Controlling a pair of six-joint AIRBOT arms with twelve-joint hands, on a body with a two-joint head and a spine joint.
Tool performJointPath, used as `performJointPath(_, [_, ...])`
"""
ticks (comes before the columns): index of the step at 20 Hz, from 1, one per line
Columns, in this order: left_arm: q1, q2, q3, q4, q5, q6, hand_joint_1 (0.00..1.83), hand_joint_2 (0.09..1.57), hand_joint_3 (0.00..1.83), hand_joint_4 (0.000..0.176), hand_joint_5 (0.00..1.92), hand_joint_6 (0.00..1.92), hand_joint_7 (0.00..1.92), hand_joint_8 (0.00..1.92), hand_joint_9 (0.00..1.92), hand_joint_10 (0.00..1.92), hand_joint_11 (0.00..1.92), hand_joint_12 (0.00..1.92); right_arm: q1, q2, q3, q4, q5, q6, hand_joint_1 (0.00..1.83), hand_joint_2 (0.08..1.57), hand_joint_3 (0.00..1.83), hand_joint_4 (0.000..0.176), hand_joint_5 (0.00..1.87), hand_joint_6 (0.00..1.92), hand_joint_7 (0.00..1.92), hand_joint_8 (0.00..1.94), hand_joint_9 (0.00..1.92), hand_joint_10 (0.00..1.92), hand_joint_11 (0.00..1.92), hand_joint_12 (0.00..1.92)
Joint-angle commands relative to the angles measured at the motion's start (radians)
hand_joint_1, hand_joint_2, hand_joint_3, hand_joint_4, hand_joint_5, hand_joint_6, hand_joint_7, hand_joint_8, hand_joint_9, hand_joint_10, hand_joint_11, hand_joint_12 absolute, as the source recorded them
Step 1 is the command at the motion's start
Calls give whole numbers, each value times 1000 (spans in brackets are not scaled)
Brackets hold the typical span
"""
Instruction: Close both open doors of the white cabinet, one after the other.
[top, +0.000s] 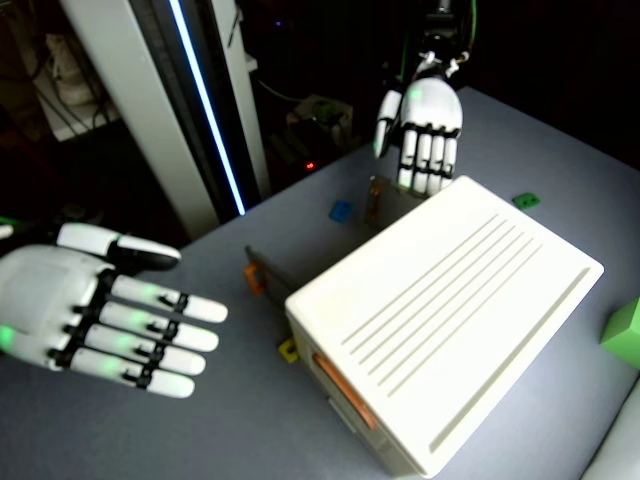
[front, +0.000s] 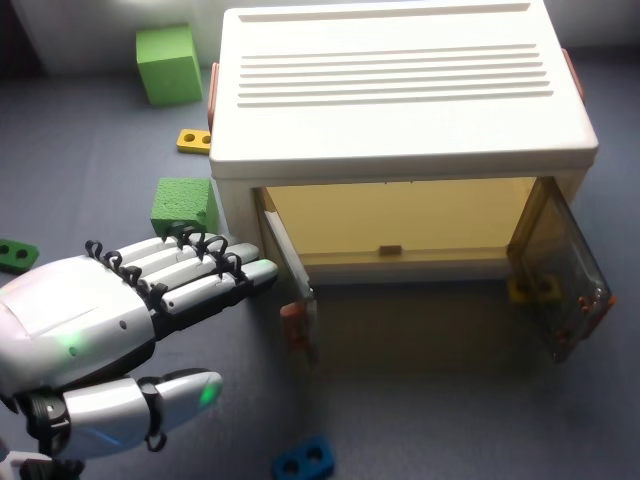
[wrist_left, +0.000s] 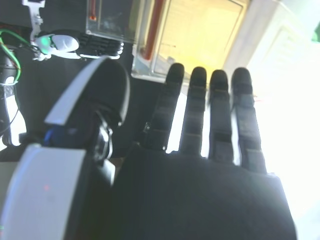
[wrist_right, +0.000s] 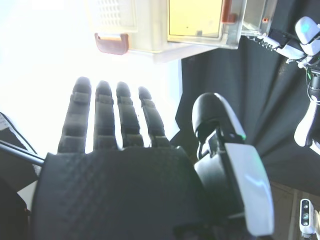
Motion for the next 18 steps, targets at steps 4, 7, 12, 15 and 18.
performJointPath(4, [-25,-17,8,11,-109,-16,0,1571,159,0,15,1,0,0,0,0,0,227,7,-1,6,29,116,8,0,1397,0,5,22,4,0,0,0,0,21,5])
performJointPath(7, [-43,-28,15,28,-101,-25,0,1571,189,0,12,3,0,0,0,0,0,97,7,-2,6,29,116,8,0,1399,0,14,14,0,0,0,0,0,18,3])
performJointPath(12, [-74,-54,28,59,-90,-44,0,1571,208,0,3,4,0,0,0,0,0,7,7,-2,6,29,115,8,0,1384,0,27,1,0,0,0,0,0,17,0])
performJointPath(15, [-90,-72,37,62,-89,-45,0,1571,184,0,20,7,0,0,0,0,27,12,7,-4,6,29,115,8,0,1370,0,25,2,1,0,0,0,0,13,0])
performJointPath(18, [-108,-84,44,70,-85,-45,0,1571,179,0,34,8,1,0,9,1,33,16,7,-6,7,29,114,8,0,1371,0,31,8,2,0,0,0,0,35,9])
